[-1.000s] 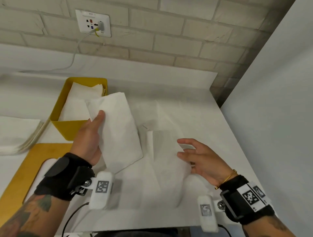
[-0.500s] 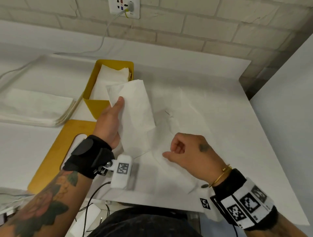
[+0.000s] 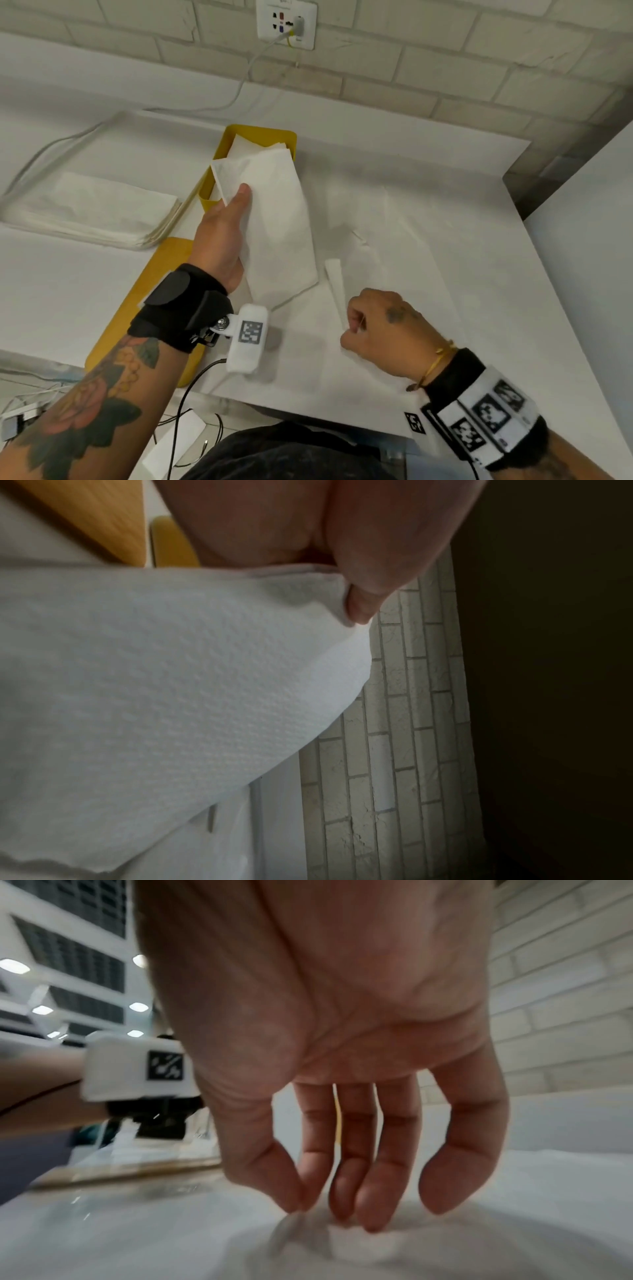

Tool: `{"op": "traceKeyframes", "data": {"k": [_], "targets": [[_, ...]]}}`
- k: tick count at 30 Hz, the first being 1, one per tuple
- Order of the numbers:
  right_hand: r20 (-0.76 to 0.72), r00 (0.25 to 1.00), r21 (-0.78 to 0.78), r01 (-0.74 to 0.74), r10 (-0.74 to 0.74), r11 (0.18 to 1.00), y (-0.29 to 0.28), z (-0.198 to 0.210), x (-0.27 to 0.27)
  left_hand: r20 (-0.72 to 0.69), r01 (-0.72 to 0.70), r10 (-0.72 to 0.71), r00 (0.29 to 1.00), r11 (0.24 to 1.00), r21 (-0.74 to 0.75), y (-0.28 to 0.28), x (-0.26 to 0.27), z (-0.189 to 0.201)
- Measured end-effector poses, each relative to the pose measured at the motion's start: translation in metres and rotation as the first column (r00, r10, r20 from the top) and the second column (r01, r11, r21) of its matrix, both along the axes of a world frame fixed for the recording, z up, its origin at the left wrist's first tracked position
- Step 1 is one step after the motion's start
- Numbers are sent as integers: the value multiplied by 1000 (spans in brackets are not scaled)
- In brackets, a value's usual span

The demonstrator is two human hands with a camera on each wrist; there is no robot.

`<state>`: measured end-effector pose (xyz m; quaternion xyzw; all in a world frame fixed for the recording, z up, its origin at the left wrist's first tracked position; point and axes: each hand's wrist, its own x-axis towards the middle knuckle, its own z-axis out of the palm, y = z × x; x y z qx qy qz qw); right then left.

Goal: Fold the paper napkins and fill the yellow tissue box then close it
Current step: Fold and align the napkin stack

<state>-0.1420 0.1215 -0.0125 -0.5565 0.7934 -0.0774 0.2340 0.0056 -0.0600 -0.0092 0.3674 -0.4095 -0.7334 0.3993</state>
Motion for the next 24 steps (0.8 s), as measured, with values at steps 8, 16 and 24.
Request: {"op": "traceKeyframes", "data": {"k": [8, 16, 24], "targets": [[913, 291, -393, 432, 287, 812, -9, 82, -46, -70, 129, -122, 990, 985, 114, 10, -13, 0], [856, 497, -136, 476, -138, 869, -40, 48, -39, -203, 307, -266, 942, 929, 208, 31, -39, 2], [802, 511, -82, 609, -311, 789, -33, 24, -39, -176, 279, -245, 953, 938, 204, 33, -39, -2]]}}
